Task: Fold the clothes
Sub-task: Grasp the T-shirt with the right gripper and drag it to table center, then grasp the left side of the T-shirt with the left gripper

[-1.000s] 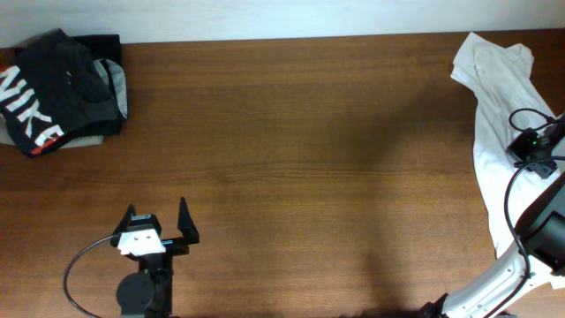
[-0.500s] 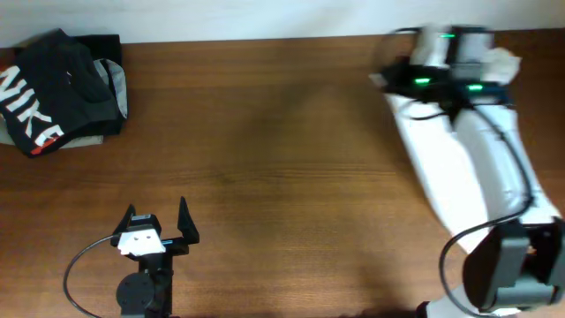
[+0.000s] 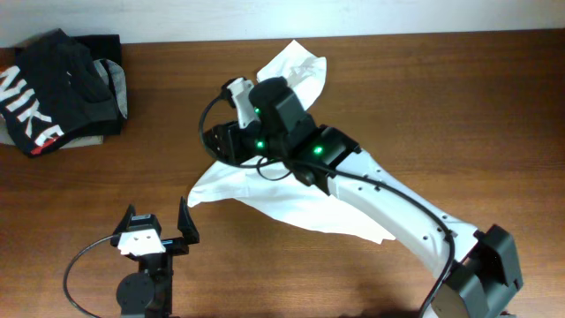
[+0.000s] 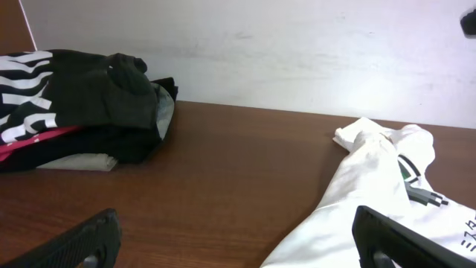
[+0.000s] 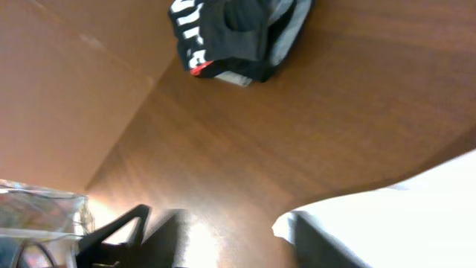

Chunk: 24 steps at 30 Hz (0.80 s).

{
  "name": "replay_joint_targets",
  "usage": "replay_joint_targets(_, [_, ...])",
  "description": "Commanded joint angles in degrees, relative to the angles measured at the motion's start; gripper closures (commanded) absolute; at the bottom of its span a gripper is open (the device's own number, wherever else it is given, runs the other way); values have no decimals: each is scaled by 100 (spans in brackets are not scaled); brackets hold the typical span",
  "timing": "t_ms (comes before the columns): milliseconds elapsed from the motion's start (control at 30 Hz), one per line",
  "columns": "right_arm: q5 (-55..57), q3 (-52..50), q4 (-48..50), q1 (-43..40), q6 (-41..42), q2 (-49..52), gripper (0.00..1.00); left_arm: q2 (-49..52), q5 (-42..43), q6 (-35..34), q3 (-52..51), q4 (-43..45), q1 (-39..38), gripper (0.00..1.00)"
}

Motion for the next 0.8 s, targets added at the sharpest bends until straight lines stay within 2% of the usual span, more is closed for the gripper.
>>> replay_joint_targets(0, [-96, 48, -201, -597, -22, -103, 6, -22, -24, 15, -22, -7, 28, 1])
replay_joint_targets(33, [-118, 48, -345, -835, -22, -151, 1, -22, -24, 15, -22, -7, 28, 1])
replay_joint_targets(333, [-136, 44, -3906, -4527, -76, -208, 1, -22, -24, 15, -22, -7, 31, 1])
replay_joint_targets(400, [-133, 24, -4291, -4850, -350, -208, 1, -22, -24, 15, -22, -7, 31, 1])
replay_joint_targets(500, [-133, -221, -4465, -4903, -525, -208, 1, -22, 72, 50, -20, -13, 28, 1])
replay_joint_targets(600, [-136, -680, -4352, -4739, -518, -205, 1, -24, 1193, -83, -20, 68, 28, 1])
replay_joint_targets(633, [-136, -901, -4232, -4662, -520, -205, 1, -24, 2188, -227, -20, 278, 28, 1])
replay_joint_targets(700, [-138, -1322, -3727, -4544, -518, -208, 1, -22, 3375, -229, -17, 627, 28, 1])
replay_joint_targets(767, [-138, -1567, -3331, -4540, -367, -208, 1, -4, 3633, -433, 83, 699, 28, 1])
